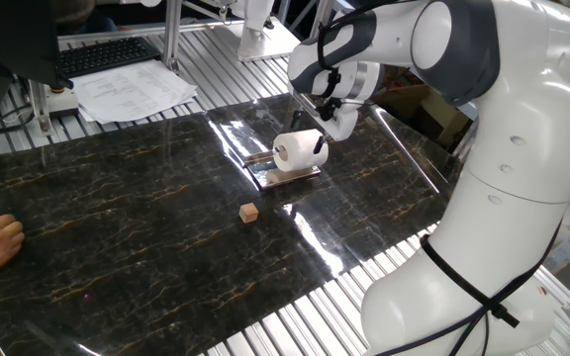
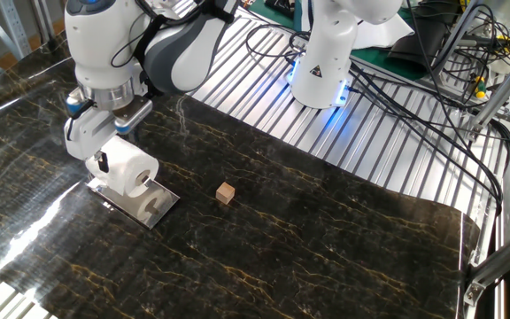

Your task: Take the roll of paper down from the shelf

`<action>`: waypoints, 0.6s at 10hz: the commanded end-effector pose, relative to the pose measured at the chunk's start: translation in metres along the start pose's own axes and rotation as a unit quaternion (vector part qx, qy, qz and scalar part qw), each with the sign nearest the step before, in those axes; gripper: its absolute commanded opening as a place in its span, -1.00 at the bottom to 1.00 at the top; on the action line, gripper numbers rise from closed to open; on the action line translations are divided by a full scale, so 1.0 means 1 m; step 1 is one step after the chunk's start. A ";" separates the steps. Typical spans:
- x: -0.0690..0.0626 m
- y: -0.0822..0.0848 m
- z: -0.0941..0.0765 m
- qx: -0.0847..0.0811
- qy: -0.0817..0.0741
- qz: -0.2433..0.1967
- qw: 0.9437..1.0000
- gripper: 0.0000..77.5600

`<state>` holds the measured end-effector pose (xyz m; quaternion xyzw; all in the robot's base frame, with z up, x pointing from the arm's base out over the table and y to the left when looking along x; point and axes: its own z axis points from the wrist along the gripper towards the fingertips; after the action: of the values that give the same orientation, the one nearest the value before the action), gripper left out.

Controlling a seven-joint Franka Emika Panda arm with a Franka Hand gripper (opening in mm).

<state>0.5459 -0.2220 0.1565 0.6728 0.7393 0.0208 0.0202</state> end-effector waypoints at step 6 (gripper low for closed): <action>-0.003 -0.001 0.013 -0.006 0.002 0.003 1.000 1.00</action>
<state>0.5458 -0.2233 0.1471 0.6726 0.7393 0.0231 0.0216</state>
